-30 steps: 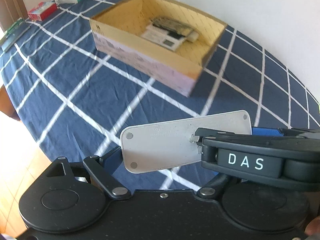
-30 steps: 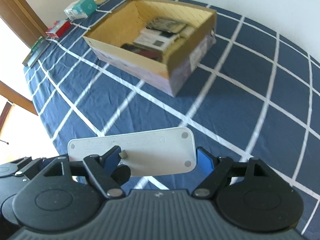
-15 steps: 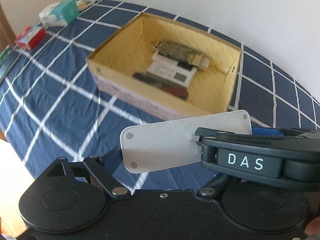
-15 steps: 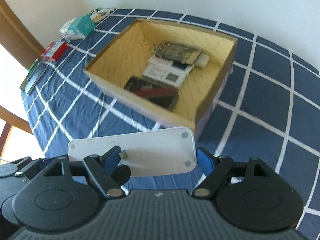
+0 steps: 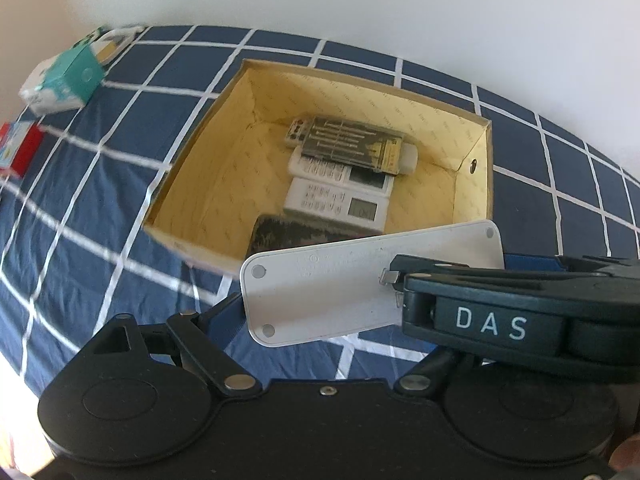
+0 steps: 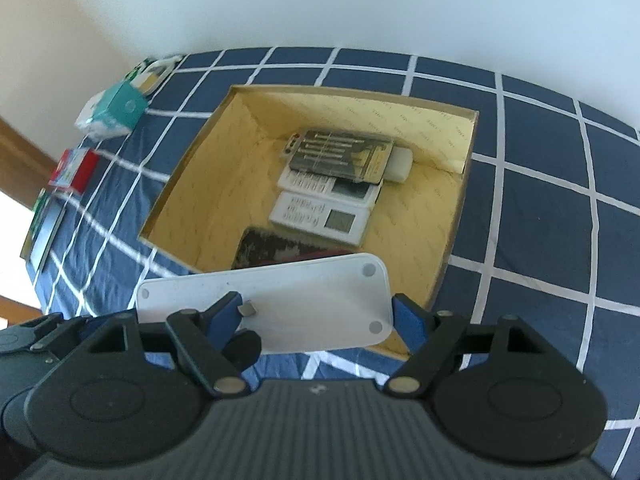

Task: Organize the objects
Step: 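Lift the white power strip with the right gripper and carry it over the box, then lower the power strip into the box beside the dark case and open the right gripper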

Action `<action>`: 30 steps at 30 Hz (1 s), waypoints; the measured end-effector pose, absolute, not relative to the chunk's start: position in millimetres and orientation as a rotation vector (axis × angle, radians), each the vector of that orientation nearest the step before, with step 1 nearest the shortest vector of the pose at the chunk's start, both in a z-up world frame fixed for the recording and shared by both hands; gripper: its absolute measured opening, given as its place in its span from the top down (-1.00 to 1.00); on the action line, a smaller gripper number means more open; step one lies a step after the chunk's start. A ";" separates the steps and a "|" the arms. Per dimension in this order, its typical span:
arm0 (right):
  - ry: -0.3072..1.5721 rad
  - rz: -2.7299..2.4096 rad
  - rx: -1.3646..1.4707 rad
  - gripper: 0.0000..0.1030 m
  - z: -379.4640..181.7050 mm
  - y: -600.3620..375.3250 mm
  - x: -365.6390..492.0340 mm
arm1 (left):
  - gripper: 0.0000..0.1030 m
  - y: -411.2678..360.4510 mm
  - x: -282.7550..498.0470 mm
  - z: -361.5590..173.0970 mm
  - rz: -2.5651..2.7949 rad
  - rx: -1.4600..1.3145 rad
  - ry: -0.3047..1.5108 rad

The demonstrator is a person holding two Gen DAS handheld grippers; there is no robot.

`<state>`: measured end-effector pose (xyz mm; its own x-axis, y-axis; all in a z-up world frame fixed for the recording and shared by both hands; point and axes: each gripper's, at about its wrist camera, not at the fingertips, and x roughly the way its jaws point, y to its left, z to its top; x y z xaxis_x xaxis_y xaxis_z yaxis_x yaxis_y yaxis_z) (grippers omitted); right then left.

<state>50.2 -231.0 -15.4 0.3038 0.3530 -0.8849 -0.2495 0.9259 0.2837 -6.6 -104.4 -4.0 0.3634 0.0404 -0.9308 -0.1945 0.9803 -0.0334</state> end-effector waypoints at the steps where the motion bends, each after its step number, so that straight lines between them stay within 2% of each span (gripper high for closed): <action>1: 1.199 0.390 0.108 -0.56 -15.7 -230.3 53.2 | -0.68 -102.8 -2.7 -4.0 0.140 -0.138 1.192; 13: 1.228 0.210 0.231 -0.56 -28.9 -212.2 72.9 | -0.68 -74.0 38.6 -19.7 -0.042 -0.023 1.262; 30: 1.360 -0.002 0.365 -0.56 -86.9 -178.2 80.2 | -0.68 -40.9 70.1 -76.3 -0.222 0.052 1.403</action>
